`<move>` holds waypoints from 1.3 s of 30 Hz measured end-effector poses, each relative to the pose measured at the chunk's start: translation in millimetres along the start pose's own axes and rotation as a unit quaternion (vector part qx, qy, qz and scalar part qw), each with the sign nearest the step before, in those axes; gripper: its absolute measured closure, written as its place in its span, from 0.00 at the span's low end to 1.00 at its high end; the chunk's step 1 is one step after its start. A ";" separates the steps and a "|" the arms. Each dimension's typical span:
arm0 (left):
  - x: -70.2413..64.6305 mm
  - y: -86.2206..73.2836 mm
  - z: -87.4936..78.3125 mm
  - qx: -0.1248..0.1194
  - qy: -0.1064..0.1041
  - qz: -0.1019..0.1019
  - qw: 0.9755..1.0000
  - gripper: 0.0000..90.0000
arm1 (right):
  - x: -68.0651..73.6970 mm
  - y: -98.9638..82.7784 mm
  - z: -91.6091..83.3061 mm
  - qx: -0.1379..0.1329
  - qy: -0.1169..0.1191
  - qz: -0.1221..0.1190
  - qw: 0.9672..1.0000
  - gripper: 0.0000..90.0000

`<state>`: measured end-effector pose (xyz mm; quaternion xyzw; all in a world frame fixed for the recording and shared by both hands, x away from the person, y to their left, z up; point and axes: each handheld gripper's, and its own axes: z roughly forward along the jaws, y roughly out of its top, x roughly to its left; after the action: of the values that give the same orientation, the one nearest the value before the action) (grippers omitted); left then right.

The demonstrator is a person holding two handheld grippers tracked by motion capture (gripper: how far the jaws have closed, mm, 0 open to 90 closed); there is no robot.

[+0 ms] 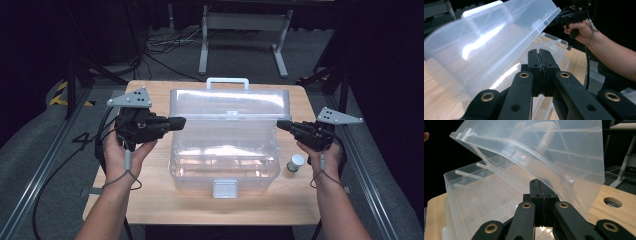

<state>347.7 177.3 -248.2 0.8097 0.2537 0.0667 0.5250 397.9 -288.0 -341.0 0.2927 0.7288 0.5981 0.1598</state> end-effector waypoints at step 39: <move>38.6 -51.9 33.0 -0.025 0.133 -0.043 0.990 0.99 | 8.5 -5.9 -0.5 0.004 -0.015 0.001 1.000 0.96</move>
<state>375.7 185.5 -314.7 0.7684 0.3540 0.1575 0.5094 389.6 -283.8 -345.6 0.3035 0.7283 0.5907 0.1690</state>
